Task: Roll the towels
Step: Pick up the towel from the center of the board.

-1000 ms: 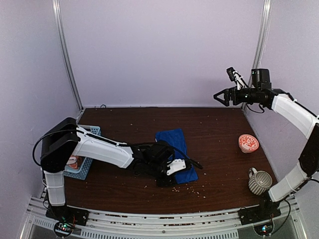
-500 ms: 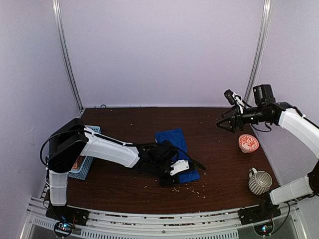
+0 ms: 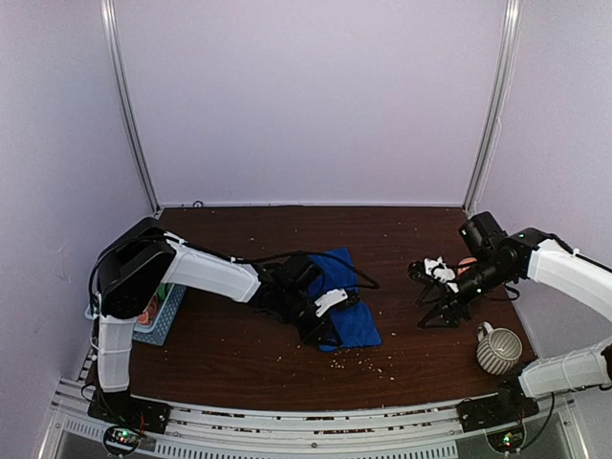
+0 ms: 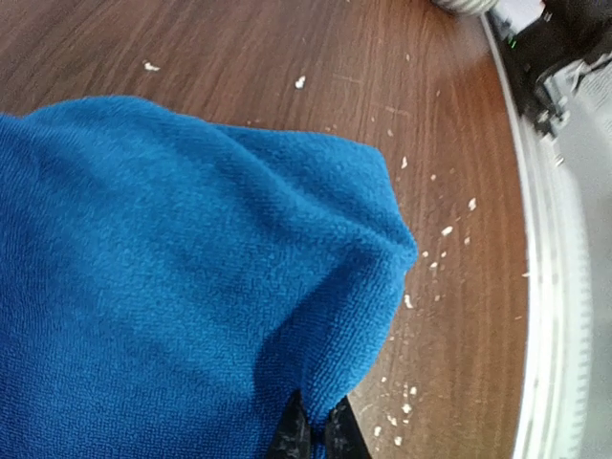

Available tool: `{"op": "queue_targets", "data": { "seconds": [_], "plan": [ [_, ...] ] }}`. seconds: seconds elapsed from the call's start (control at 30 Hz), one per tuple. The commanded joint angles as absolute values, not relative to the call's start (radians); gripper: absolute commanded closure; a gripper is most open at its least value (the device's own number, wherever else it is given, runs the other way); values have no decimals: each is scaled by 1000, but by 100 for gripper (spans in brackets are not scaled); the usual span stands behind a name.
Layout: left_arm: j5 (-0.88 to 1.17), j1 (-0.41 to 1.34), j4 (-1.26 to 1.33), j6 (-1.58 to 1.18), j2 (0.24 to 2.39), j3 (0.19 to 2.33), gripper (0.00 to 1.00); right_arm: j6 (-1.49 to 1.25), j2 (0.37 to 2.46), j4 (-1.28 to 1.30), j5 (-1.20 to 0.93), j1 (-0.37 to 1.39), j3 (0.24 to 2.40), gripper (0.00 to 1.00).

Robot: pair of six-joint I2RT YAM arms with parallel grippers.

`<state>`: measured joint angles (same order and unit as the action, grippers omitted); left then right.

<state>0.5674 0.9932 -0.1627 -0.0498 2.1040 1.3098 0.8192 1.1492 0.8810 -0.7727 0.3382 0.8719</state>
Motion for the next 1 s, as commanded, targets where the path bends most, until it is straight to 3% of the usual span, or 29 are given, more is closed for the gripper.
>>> {"op": "queue_targets", "data": {
  "seconds": [0.0,0.27,0.63,0.97],
  "plan": [
    [827,938,-104,-210,2141,1321,100,795,1172,754,-640,510,837,40],
    [892,898,-77,-346,2174,1334,100,722,1353,481,-451,755,831,33],
    [917,891,-71,-369,2195,1328,100,727,1521,247,-325,876,831,30],
    [909,875,-61,-362,2176,1303,100,748,1594,212,-320,881,814,53]
  ]
}}
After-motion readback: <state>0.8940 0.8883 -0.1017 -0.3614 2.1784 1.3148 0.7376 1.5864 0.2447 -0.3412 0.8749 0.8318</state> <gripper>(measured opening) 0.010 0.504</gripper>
